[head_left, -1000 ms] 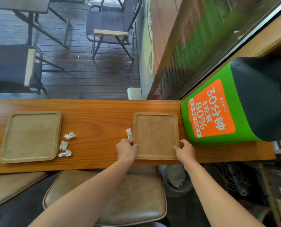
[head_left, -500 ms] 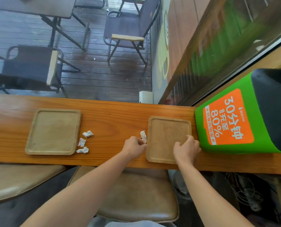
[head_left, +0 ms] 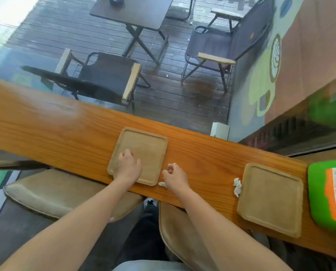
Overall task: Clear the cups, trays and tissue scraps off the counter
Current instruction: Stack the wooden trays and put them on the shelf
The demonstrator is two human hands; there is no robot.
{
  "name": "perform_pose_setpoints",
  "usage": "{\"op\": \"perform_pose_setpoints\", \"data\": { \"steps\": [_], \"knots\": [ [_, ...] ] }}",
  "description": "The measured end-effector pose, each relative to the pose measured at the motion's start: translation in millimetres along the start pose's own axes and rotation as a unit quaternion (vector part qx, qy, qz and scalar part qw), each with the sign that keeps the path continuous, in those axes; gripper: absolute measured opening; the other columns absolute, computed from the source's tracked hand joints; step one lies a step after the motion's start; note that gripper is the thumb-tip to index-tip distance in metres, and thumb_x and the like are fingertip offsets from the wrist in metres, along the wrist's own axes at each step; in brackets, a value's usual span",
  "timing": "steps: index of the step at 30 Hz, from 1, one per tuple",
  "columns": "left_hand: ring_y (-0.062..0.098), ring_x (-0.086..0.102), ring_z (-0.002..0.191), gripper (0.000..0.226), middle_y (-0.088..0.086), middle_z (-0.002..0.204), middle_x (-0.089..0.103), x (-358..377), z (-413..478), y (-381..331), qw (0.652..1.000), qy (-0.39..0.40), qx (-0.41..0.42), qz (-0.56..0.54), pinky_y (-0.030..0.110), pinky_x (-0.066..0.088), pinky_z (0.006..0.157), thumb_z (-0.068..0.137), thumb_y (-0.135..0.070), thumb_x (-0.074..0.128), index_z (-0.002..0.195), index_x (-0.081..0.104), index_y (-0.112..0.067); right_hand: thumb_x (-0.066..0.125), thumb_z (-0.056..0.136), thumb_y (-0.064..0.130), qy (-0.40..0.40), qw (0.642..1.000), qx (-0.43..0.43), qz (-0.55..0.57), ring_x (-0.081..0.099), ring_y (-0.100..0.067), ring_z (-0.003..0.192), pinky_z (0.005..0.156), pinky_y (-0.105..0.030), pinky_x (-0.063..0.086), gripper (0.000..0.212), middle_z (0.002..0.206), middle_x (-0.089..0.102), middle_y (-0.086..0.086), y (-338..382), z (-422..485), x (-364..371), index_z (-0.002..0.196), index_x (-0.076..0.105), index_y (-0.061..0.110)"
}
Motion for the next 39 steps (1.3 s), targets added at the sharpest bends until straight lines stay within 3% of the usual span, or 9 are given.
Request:
{"op": "perform_pose_setpoints", "data": {
  "steps": [2, 5, 9, 16, 21, 24, 30, 36, 39],
  "knots": [
    [0.035, 0.046, 0.116, 0.047, 0.018, 0.132, 0.047, -10.6, 16.7, 19.6, 0.999, -0.017, -0.002, 0.043, 0.046, 0.044, 0.092, 0.094, -0.033, 0.055, 0.132, 0.044, -0.008, 0.049, 0.099, 0.025, -0.007, 1.0, 0.021, 0.008, 0.053, -0.017, 0.101, 0.082, -0.027, 0.042, 0.049, 0.118, 0.058, -0.004, 4.5, 5.1, 14.8, 0.144, 0.043, 0.009],
    [0.039, 0.038, 0.121, 0.055, 0.02, 0.137, 0.042, -17.4, 36.3, 38.1, 0.997, -0.021, -0.004, 0.076, 0.048, 0.042, 0.093, 0.093, -0.035, 0.056, 0.136, 0.038, -0.006, 0.049, 0.097, 0.021, -0.03, 0.998, 0.056, 0.0, 0.051, -0.016, 0.091, 0.075, -0.027, 0.041, 0.038, 0.109, 0.055, 0.0, 4.7, 12.9, 27.8, 0.132, 0.052, 0.006],
    [0.039, 0.039, 0.124, 0.052, 0.019, 0.138, 0.041, -4.8, 60.8, 54.4, 0.995, 0.056, -0.021, 0.075, 0.048, 0.041, 0.096, 0.097, -0.037, 0.05, 0.135, 0.039, -0.004, 0.051, 0.094, 0.021, -0.061, 0.992, 0.108, 0.006, 0.058, -0.027, 0.104, 0.082, -0.036, 0.05, 0.033, 0.125, 0.056, -0.012, 4.7, 22.3, 40.3, 0.12, 0.057, 0.002],
    [0.039, 0.04, 0.125, 0.056, 0.022, 0.137, 0.043, -6.5, 80.3, 71.6, 0.994, 0.094, -0.05, 0.026, 0.049, 0.039, 0.1, 0.097, -0.046, 0.047, 0.134, 0.046, -0.004, 0.049, 0.097, 0.024, -0.054, 0.975, 0.197, 0.092, 0.047, -0.033, 0.129, 0.107, -0.044, 0.043, 0.055, 0.148, 0.039, -0.016, -3.4, 28.8, 52.4, 0.146, 0.036, 0.005],
    [0.039, 0.047, 0.12, 0.044, 0.021, 0.136, 0.047, -16.8, 85.9, 71.1, 0.99, 0.103, -0.056, -0.075, 0.046, 0.042, 0.099, 0.101, -0.031, 0.039, 0.136, 0.045, -0.005, 0.054, 0.096, 0.021, -0.041, 0.973, 0.181, 0.137, 0.061, -0.03, 0.103, 0.079, -0.038, 0.056, 0.039, 0.121, 0.059, -0.01, -4.1, 21.9, 42.4, 0.134, 0.046, 0.016],
    [0.034, 0.054, 0.109, 0.037, 0.016, 0.126, 0.056, -20.1, 73.4, 45.2, 0.988, 0.098, -0.019, -0.121, 0.043, 0.046, 0.088, 0.102, -0.029, 0.039, 0.131, 0.047, -0.007, 0.059, 0.095, 0.019, -0.06, 0.979, 0.151, 0.121, 0.062, -0.029, 0.103, 0.087, -0.048, 0.058, 0.037, 0.123, 0.059, -0.009, 0.1, 15.6, 13.0, 0.131, 0.047, 0.018],
    [0.03, 0.058, 0.102, 0.023, 0.011, 0.114, 0.06, 0.7, 34.8, -40.1, 0.98, 0.099, 0.041, -0.169, 0.049, 0.052, 0.089, 0.1, -0.025, 0.048, 0.118, 0.05, -0.011, 0.062, 0.093, 0.02, -0.122, 0.978, 0.096, 0.142, 0.061, -0.025, 0.104, 0.086, -0.042, 0.057, 0.037, 0.123, 0.062, -0.007, -20.9, 2.8, -83.0, 0.128, 0.053, 0.014],
    [0.029, 0.06, 0.101, 0.021, 0.01, 0.113, 0.062, 65.5, -38.4, -137.6, 0.974, 0.118, 0.089, -0.174, 0.046, 0.053, 0.087, 0.1, -0.023, 0.05, 0.117, 0.051, -0.011, 0.061, 0.092, 0.017, -0.182, 0.97, 0.08, 0.142, 0.063, -0.03, 0.104, 0.09, -0.049, 0.056, 0.019, 0.116, 0.065, -0.011, -92.3, -31.2, -196.2, 0.11, 0.059, 0.013],
    [0.027, 0.063, 0.094, 0.015, 0.008, 0.108, 0.064, 114.0, -83.3, -180.0, 0.967, 0.165, 0.103, -0.166, 0.046, 0.055, 0.081, 0.099, -0.024, 0.053, 0.111, 0.051, -0.015, 0.06, 0.092, 0.014, -0.216, 0.963, 0.091, 0.135, 0.062, -0.03, 0.105, 0.092, -0.044, 0.055, 0.016, 0.118, 0.066, -0.013, -142.2, -55.0, -255.4, 0.108, 0.061, 0.012]
  ]
}}
Point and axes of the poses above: each hand's wrist, its own z-axis towards the middle knuckle, its own x-axis out of the palm, y = z × x, the point moved 10 cm from there along z, towards the middle knuckle
